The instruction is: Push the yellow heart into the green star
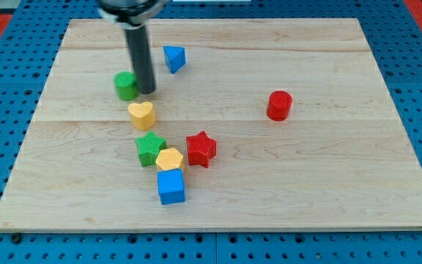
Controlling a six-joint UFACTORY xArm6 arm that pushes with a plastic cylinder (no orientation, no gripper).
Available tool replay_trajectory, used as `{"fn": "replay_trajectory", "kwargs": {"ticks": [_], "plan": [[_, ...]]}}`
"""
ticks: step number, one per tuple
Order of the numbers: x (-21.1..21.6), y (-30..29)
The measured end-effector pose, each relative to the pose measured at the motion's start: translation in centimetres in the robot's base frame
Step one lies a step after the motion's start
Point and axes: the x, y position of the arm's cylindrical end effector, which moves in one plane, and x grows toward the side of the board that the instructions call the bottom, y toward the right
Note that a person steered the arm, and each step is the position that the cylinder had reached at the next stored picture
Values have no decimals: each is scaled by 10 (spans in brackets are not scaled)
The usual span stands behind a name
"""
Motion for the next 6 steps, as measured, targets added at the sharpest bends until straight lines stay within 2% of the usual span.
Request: {"fn": "replay_trajectory", "kwargs": {"ticks": [1,2,4,5,6], "plan": [[35,-7],[35,15],[66,28],[32,-12],[31,-106]]}}
